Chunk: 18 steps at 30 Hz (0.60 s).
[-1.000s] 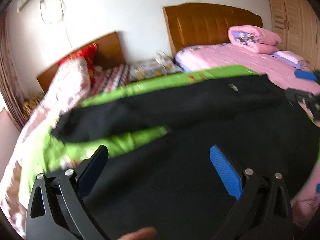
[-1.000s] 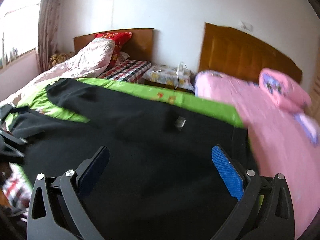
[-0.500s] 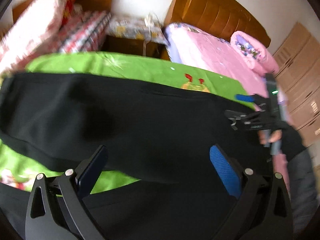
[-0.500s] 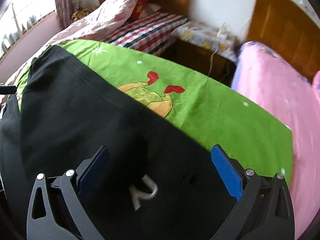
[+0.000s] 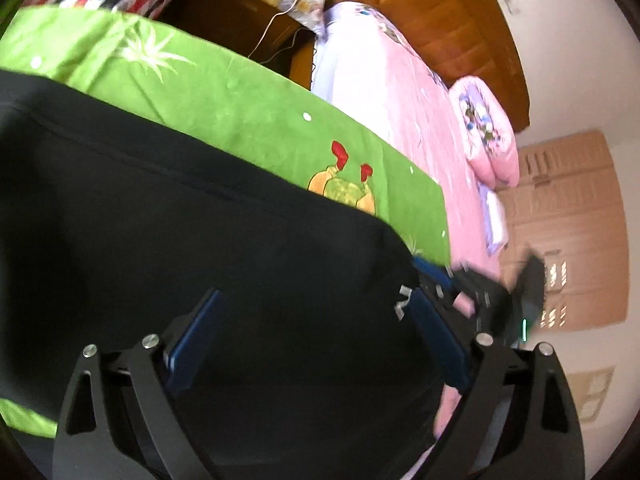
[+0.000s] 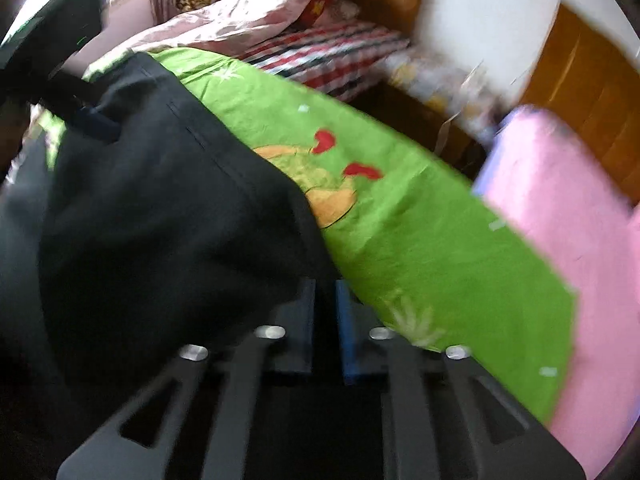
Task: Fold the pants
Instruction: 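Grasp the pants' waistband corners with both grippers and lift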
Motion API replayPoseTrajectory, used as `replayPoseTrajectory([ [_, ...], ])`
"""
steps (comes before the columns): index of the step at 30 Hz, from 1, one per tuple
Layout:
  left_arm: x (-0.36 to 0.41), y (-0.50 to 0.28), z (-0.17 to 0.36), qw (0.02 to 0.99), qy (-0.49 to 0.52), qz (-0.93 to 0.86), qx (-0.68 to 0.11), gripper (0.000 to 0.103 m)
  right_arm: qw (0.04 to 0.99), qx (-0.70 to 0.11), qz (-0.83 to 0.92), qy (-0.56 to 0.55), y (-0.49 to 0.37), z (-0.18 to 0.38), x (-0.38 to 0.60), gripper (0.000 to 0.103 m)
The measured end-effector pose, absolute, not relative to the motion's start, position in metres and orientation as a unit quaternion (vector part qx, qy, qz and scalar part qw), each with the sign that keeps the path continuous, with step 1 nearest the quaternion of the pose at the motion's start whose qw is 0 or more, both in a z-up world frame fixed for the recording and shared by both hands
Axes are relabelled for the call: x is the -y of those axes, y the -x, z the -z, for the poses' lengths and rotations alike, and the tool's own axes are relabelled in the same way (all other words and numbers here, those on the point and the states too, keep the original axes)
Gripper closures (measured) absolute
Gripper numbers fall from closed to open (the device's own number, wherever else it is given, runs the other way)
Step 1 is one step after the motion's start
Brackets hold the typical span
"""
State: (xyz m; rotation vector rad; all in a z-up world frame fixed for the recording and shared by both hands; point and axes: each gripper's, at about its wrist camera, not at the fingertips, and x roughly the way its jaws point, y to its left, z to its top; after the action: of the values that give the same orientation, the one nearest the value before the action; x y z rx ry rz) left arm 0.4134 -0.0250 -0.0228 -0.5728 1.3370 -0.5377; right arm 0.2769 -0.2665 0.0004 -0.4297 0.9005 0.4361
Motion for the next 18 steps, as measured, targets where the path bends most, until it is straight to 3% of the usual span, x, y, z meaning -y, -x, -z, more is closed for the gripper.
replayPoseTrajectory([
  [4,0.023,-0.421,0.027,0.71,0.307,0.222,-0.593,0.009,0.904,-0.332,-0.16,0.215,-0.204,-0.036,0.255,0.094],
  [9,0.027,-0.42,0.031,0.713,0.312,0.2,-0.595,0.01,0.925,-0.291,-0.145,0.196,-0.137,-0.043,0.241,0.095],
  [10,0.028,-0.416,0.031,0.716,0.307,0.198,-0.595,0.016,0.928,-0.286,-0.143,0.189,-0.128,-0.041,0.236,0.095],
  [13,0.031,-0.397,0.025,0.733,0.258,0.218,-0.591,0.08,0.933,-0.286,-0.129,0.178,-0.113,-0.031,0.229,0.095],
  [18,0.021,-0.313,-0.027,0.827,0.177,0.225,-0.484,0.086,0.941,-0.291,-0.122,0.125,-0.091,-0.033,0.235,0.094],
])
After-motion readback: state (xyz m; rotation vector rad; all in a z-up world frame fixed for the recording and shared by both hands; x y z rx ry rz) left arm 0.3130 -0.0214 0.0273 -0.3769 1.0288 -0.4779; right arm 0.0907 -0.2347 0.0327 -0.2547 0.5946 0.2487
